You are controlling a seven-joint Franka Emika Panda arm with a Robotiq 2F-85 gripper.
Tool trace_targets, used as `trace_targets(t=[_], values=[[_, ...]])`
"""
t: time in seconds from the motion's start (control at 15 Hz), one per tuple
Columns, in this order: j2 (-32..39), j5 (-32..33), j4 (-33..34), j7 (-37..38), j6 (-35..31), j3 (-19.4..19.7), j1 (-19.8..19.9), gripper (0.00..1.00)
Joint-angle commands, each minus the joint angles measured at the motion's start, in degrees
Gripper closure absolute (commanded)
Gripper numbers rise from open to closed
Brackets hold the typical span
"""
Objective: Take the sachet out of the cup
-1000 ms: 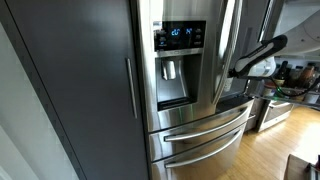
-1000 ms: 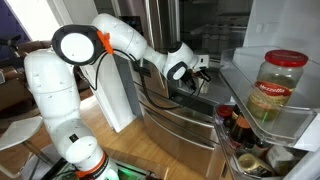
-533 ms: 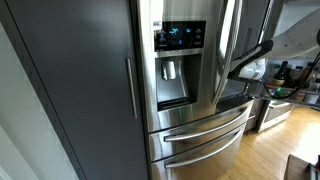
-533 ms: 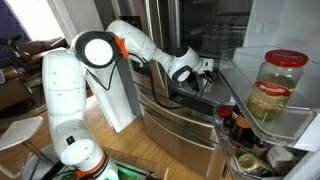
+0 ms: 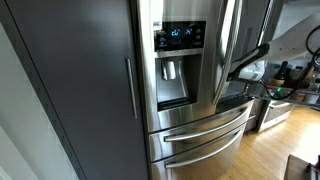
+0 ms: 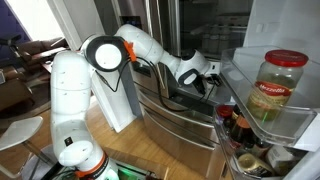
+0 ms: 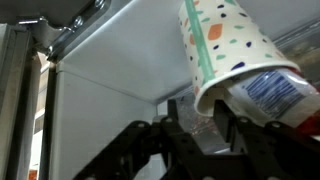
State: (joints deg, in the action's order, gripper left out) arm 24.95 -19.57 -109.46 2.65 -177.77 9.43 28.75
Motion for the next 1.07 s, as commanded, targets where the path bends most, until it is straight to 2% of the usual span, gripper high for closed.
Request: trace_targets(t=[0.0,0.2,0.27,0.47,0.67,0.87,1.0], values=[[0.04,0.66,0.17,1.06,-0.31,2.06,-1.30,0.26],[-1.83,2.53,-0.94,2.83,-1.23,4.96,-3.30,0.04],[-2.72,2.91,-1.27,3.18,-0.93,5.83,-3.97,0.00],[-5.10,4.09,-1.94,3.31,0.30,7.64,-5.57,0.00],[-6.19,5.11,-2.72,6.01,3.31,13.75,-11.47,0.00],[-6.70,6.78,-2.58,8.52,7.98,16.53,-15.38,0.00],[-5.46,10.48,-1.69,14.19,10.58,21.18,-19.93,0.00]])
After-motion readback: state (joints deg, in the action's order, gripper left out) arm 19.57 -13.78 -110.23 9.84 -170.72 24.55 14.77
